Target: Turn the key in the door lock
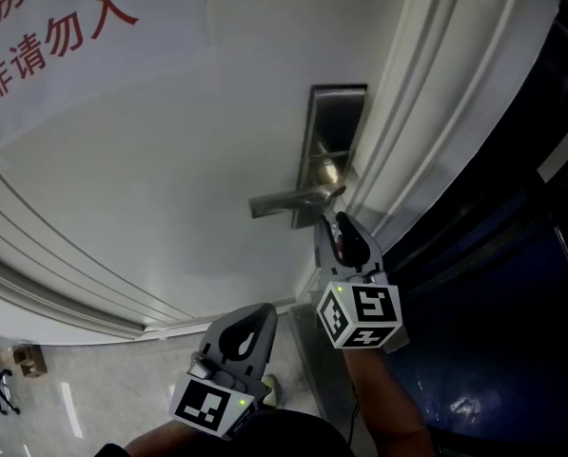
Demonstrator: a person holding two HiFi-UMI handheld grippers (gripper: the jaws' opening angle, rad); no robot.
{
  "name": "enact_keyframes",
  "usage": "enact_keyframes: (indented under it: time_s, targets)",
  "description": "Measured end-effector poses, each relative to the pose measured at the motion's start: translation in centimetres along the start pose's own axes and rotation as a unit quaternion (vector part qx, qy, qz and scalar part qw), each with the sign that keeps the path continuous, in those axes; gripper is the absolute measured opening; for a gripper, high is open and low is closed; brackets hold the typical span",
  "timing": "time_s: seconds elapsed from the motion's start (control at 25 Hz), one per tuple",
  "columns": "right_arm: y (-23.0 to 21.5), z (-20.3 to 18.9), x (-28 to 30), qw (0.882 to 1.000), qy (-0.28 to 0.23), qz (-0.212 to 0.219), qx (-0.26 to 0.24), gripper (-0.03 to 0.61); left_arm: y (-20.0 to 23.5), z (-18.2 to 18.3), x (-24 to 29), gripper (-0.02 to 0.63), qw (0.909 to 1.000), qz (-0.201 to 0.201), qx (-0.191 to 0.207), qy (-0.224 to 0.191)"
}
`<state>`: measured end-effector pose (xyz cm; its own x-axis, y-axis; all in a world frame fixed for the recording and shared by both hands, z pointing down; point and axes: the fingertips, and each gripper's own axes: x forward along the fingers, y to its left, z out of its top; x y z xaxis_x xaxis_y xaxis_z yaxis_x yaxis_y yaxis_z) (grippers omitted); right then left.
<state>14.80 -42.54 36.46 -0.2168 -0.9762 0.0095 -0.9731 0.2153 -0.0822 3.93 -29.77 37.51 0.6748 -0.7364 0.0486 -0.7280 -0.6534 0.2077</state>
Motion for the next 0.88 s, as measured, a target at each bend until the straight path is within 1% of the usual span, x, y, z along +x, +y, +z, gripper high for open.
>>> enact_keyframes:
  time_s: [0.08,0.24,0.88]
  targets:
    - [0.0,0.2,0.1,1.0,0.002,-0.004,-0.013,0.126,0.1,0.0,0.1,0.003,1.0,0.0,0.0,0.0]
    - [0.2,-0.2,1.0,0.999,0.025,-0.009,-0.036,0.126,0.1,-0.1,0.3,0.003,1.0,-0.001,-0.002,-0.001]
    - [0.3,0.0,3.1,0.999,0.025,-0.022,-0.042,0.126,1.8,-0.1,0.4,0.003,0.9999,0.012,-0.009,-0.001]
